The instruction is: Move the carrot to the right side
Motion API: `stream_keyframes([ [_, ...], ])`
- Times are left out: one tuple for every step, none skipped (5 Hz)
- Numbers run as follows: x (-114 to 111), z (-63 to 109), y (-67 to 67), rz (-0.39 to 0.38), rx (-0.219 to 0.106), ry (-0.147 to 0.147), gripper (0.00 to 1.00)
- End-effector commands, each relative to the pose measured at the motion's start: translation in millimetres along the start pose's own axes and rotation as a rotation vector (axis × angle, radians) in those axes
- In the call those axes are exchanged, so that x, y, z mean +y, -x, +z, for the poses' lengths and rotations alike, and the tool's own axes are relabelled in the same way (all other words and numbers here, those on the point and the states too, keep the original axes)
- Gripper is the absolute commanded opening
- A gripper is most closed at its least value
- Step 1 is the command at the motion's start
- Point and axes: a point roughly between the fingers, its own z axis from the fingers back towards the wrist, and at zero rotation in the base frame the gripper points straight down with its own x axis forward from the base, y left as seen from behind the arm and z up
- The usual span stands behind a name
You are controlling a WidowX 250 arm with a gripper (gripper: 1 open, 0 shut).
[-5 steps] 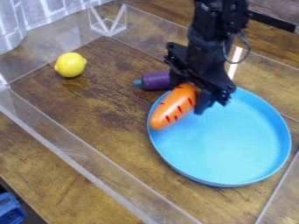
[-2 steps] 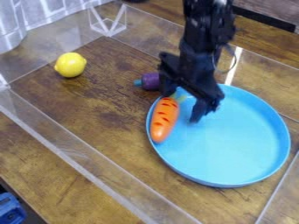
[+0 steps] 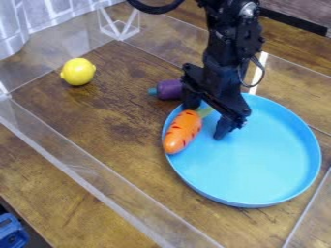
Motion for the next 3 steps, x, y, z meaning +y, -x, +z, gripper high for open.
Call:
stream_keyframes([
  [-7, 7.2, -16.0, -0.045, -0.057, 0.011, 1.0],
  [-2, -3.7, -20.5, -0.077, -0.057, 0.019, 1.0],
  [3, -12.7, -24.3, -0.109, -0.057, 0.029, 1.0],
])
